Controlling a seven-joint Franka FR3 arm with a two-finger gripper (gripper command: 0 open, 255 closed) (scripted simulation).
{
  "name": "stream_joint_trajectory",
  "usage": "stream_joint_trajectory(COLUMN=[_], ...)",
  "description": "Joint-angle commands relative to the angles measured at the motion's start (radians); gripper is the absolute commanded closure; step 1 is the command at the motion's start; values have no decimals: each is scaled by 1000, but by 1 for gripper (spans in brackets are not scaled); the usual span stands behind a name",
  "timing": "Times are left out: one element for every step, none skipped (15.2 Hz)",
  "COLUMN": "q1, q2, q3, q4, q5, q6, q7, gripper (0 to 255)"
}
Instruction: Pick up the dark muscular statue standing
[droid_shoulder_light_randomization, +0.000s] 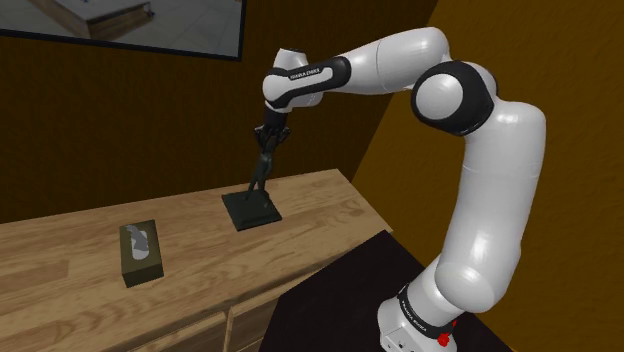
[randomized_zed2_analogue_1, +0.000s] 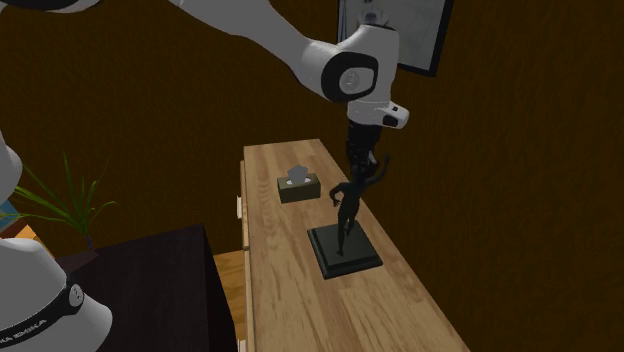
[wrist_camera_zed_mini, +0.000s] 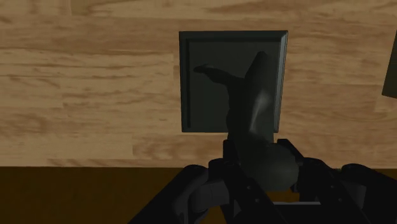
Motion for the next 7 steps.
stream_joint_trajectory(q1=[0,0,0,0,0,0,0], q2=[-14,-20,-25,-31,-37,-38,-38], q3=[0,0,0,1,1,1,1], q4=[7,12,18,23,29,29,29], q5=[0,0,0,0,0,0,0], q6=[-20,-30,-42,-53,-64,-65,-65], q7=[1,2,2,3,3,3,3], gripper=[255,255,255,255,255,255,255])
